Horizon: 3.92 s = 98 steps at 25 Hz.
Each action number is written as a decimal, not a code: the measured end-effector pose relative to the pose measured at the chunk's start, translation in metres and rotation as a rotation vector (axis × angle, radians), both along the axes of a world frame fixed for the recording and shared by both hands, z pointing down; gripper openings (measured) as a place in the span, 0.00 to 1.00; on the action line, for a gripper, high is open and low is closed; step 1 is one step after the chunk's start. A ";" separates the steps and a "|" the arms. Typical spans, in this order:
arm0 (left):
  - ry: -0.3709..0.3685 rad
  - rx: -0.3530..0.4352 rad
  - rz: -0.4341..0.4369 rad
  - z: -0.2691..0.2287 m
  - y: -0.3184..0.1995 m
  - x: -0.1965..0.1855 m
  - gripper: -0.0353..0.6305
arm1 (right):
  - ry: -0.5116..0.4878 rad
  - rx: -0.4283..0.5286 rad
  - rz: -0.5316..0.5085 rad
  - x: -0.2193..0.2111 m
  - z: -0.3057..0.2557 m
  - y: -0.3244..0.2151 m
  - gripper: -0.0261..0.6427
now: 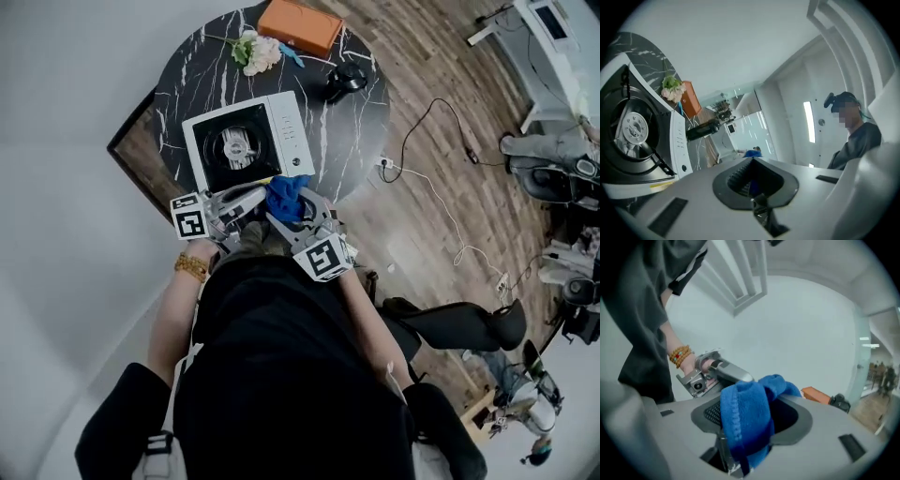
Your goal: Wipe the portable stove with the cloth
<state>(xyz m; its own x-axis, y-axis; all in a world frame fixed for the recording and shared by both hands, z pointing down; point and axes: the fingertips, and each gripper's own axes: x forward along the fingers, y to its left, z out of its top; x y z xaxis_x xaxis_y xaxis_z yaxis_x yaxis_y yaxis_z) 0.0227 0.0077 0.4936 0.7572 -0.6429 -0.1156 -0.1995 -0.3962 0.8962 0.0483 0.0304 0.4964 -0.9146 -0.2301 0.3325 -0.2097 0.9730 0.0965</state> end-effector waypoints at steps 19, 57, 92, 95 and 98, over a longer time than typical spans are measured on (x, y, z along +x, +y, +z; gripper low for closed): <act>-0.197 -0.177 -0.500 0.080 0.017 -0.011 0.06 | 0.418 0.025 -0.339 0.025 0.174 -0.059 0.40; -1.278 -0.511 -0.148 0.199 0.043 -0.145 0.13 | 0.671 -0.194 -0.283 -0.040 0.201 -0.118 0.10; -1.222 -0.594 -0.004 0.208 0.044 -0.144 0.13 | 0.202 -0.708 0.396 -0.027 0.198 -0.237 0.20; -1.224 -0.602 -0.005 0.208 0.045 -0.145 0.13 | 0.152 -0.762 0.424 -0.010 0.199 -0.218 0.19; -1.230 -0.609 0.003 0.207 0.044 -0.146 0.13 | 0.132 -0.774 0.428 0.008 0.201 -0.194 0.17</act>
